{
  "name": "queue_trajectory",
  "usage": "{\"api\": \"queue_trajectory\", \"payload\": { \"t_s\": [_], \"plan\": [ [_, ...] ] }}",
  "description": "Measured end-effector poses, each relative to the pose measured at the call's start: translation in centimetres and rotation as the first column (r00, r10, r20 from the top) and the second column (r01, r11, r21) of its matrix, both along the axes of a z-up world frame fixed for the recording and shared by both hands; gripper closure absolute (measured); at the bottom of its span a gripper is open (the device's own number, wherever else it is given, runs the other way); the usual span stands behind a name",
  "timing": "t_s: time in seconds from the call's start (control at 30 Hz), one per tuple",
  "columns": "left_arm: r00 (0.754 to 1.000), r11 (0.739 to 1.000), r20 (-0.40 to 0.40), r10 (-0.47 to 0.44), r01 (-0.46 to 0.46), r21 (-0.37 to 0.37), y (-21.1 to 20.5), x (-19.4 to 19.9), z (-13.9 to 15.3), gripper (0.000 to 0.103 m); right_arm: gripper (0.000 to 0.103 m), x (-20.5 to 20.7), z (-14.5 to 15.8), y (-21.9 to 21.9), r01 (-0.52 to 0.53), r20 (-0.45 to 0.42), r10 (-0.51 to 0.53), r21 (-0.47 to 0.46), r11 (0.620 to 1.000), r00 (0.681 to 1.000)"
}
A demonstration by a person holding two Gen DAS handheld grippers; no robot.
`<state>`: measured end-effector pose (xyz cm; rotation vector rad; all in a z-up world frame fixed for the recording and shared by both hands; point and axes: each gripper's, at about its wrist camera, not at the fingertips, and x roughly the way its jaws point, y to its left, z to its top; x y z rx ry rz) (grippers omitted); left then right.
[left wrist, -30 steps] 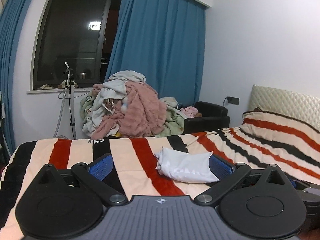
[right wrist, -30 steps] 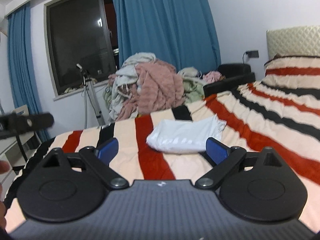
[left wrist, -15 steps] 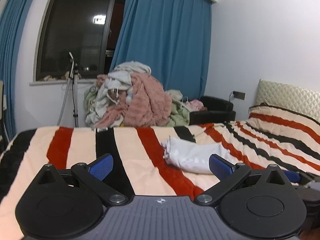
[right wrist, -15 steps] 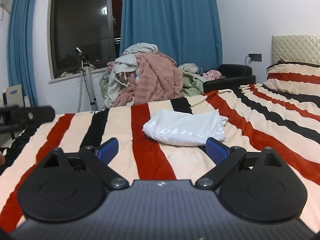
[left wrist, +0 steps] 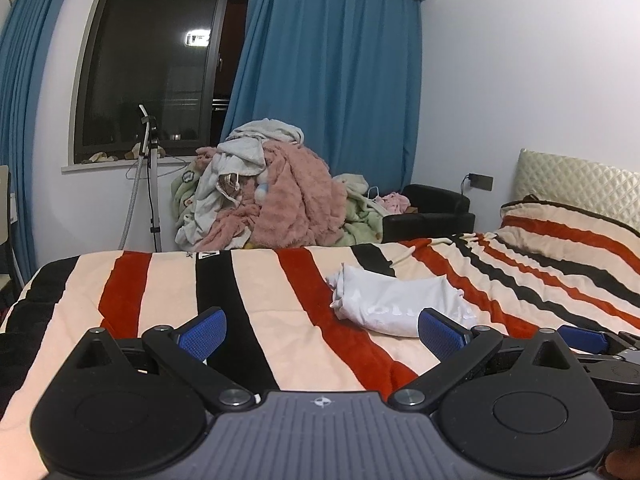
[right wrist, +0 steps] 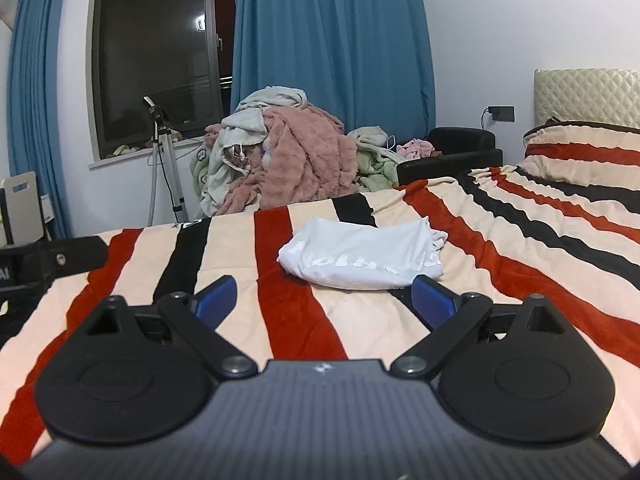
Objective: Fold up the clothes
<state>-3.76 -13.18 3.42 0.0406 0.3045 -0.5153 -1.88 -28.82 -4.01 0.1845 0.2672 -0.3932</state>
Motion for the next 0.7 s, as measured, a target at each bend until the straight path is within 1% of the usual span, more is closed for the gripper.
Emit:
{"api": "queue_trajectory", "payload": {
  "t_s": [0.43,0.7],
  "plan": [
    [1.0,1.0,0.009,-0.007,0.007,0.013,-0.71,-0.62,-0.49,0.0,0.007,-0.21,0.05,-0.02,0.004,0.004,-0.004,0.001,1.0,1.0],
    [1.0,1.0,0.007,0.009,-0.009,0.007,-0.4,-0.41,-0.58,0.0,0.007,-0.19,0.02,-0.05,0.003,0.004,-0.003,-0.001,1.0,1.0]
  ]
}}
